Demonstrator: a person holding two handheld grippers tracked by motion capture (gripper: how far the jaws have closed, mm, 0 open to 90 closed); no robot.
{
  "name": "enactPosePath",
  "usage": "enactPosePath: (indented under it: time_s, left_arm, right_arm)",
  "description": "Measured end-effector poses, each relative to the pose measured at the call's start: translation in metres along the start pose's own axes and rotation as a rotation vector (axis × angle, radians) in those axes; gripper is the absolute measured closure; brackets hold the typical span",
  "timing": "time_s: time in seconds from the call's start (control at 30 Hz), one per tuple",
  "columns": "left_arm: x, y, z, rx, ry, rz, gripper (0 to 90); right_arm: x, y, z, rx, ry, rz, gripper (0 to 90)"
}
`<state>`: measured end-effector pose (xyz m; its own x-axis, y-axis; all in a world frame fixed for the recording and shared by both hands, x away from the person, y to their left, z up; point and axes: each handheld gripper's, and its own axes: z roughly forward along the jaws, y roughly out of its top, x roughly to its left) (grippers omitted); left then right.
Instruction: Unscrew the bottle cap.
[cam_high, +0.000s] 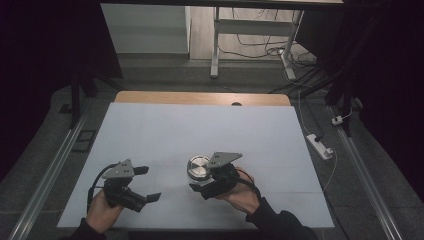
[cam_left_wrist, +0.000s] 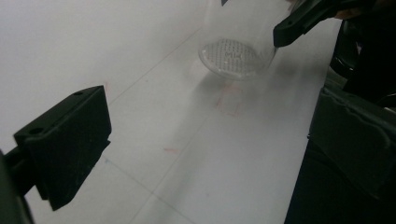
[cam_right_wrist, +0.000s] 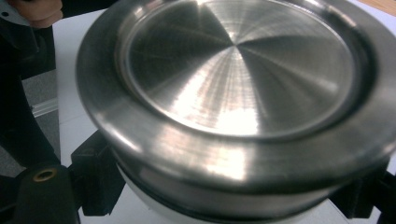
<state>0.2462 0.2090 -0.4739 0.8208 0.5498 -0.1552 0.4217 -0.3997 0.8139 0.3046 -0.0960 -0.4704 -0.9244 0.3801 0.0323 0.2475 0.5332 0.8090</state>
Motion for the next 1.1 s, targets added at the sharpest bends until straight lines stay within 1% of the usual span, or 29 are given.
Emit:
enactPosePath:
  time_s: [0.13,0.23,0.4,0.5,0.63,0.67,0.77,0.8,0.83,0.97,1.0,1.03,1.1]
  left_arm:
    - [-0.001,0.011,0.007,0.004,-0.004,0.043,0.0]
    - [-0.001,0.019,0.012,0.001,-0.002,0.058,0.0]
    - [0.003,0.033,0.022,-0.004,-0.045,0.064,0.0]
    - [0.004,0.041,0.027,-0.004,-0.067,0.091,0.0]
    - [0.003,0.052,0.036,0.002,-0.12,0.129,0.0]
    - [0.003,0.055,0.038,0.004,-0.135,0.141,0.0]
    - [0.002,0.062,0.045,0.011,-0.171,0.176,0.0]
    - [0.002,0.064,0.047,0.011,-0.185,0.186,0.0]
    - [0.002,0.066,0.049,0.012,-0.201,0.2,0.0]
    - [0.003,0.076,0.053,0.017,-0.263,0.252,0.0]
    - [0.004,0.078,0.054,0.016,-0.278,0.263,0.0]
    - [0.006,0.079,0.055,0.016,-0.302,0.27,0.0]
    - [0.009,0.082,0.057,0.013,-0.344,0.282,0.2]
  right_arm:
    - [-0.001,-0.001,0.0,-0.001,-0.004,-0.001,14.4]
    - [-0.001,-0.001,0.0,-0.002,-0.003,0.001,14.4]
    - [-0.001,-0.001,0.001,0.0,0.0,-0.008,14.4]
    - [-0.001,-0.002,0.001,0.004,0.012,-0.011,14.4]
    - [0.0,-0.001,0.001,0.007,0.022,-0.022,14.4]
    - [0.0,-0.001,0.002,0.006,0.032,-0.033,14.4]
    - [0.001,-0.001,0.002,0.007,0.046,-0.038,14.4]
    - [0.001,-0.001,0.002,0.009,0.063,-0.043,14.4]
    - [0.001,-0.001,0.002,0.009,0.063,-0.043,14.4]
    - [0.002,-0.002,0.003,0.014,0.11,-0.064,14.4]
    - [0.002,-0.002,0.004,0.019,0.134,-0.073,14.4]
    - [0.002,-0.002,0.004,0.019,0.134,-0.073,14.4]
    - [0.004,-0.001,0.004,0.021,0.157,-0.081,14.4]
